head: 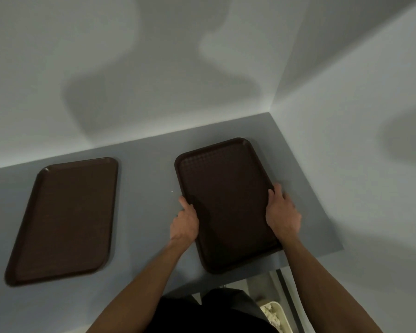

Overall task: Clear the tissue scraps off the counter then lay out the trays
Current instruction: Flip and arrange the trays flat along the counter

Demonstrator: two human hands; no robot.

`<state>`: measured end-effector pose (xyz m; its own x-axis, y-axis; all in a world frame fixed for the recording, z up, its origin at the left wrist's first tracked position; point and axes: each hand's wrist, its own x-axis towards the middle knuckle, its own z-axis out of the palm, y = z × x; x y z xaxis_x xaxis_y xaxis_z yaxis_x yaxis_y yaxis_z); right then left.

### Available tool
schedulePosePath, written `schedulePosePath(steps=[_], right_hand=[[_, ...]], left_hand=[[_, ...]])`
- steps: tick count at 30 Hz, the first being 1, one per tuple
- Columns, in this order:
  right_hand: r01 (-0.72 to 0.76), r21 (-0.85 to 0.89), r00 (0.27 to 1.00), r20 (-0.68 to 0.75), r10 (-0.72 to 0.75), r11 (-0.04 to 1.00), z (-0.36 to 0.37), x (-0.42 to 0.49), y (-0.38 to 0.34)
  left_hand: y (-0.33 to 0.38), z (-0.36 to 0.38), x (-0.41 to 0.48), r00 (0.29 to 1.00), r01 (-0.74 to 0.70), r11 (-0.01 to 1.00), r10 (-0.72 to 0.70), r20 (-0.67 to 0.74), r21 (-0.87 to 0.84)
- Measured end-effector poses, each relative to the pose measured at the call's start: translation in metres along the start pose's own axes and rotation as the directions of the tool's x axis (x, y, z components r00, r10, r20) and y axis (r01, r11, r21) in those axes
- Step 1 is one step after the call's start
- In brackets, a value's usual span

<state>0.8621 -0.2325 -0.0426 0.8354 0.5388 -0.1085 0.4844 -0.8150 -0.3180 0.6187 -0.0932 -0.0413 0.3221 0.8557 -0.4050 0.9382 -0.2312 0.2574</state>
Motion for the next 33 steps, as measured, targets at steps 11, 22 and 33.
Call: schedulePosePath(steps=[11,22,33], right_hand=[[0.076,0.184,0.997,-0.031,-0.071,0.98,0.015,-0.031,0.067],[0.016,0.222,0.984,-0.175,0.024,0.975,0.024,-0.037,0.059],[-0.104,0.074,0.984,-0.134,0.114,0.992,0.019,-0.036,0.039]], left_hand=[[-0.034,0.021,-0.043,0.978,-0.154,0.894,0.198,0.061,-0.421],[-0.025,0.018,-0.041,0.969,-0.183,0.907,0.231,0.084,-0.378],[-0.053,-0.003,-0.031,0.967,-0.154,0.835,0.238,0.093,-0.528]])
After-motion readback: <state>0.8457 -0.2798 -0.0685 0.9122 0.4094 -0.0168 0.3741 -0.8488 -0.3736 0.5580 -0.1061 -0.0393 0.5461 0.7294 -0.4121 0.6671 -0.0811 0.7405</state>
